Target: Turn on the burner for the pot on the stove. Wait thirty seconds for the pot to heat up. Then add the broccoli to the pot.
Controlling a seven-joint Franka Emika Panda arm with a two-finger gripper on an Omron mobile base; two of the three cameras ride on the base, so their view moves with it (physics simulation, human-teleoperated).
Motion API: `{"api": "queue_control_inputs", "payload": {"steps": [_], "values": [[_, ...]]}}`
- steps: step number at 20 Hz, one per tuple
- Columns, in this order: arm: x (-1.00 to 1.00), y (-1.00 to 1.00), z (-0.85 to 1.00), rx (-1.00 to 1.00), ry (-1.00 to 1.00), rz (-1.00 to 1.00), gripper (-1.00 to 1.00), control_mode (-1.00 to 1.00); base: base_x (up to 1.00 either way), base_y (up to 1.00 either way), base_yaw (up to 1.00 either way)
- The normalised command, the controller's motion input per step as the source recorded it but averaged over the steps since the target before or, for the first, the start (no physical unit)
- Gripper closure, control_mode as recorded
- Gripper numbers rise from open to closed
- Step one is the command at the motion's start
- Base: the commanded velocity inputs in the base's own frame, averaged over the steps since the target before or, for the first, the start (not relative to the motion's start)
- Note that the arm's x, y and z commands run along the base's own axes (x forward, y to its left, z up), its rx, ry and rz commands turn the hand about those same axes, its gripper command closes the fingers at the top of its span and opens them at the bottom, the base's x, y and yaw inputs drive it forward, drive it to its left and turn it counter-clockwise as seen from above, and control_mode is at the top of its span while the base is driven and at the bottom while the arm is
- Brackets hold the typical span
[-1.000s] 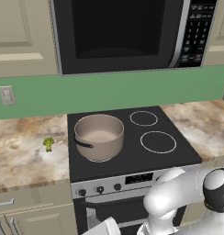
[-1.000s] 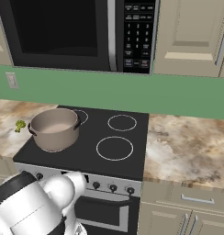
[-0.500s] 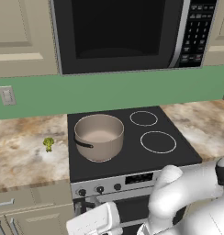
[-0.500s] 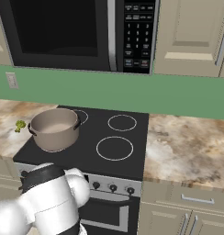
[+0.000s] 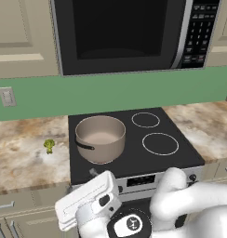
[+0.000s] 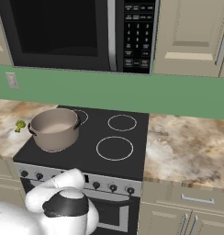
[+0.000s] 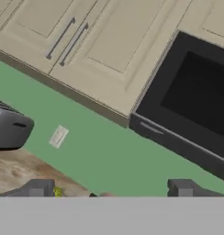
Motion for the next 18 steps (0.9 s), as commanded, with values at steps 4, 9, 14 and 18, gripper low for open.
{"api": "queue_control_inputs", "payload": {"steps": [4,9,14,18], "values": [[0.25,0.66,0.02,0.00,0.53,-0.02,-1.00,-1.00,0.00,0.00,0.00],[0.04,0.45,-0.12,0.10,0.11,-0.01,-1.00,-1.00,0.00,0.00,0.00],[0.00,0.51,-0.27,0.30,0.00,-0.07,-1.00,-1.00,0.00,0.00,0.00],[0.04,0.36,-0.16,0.27,0.03,-0.16,-1.00,-1.00,0.00,0.00,0.00]]}}
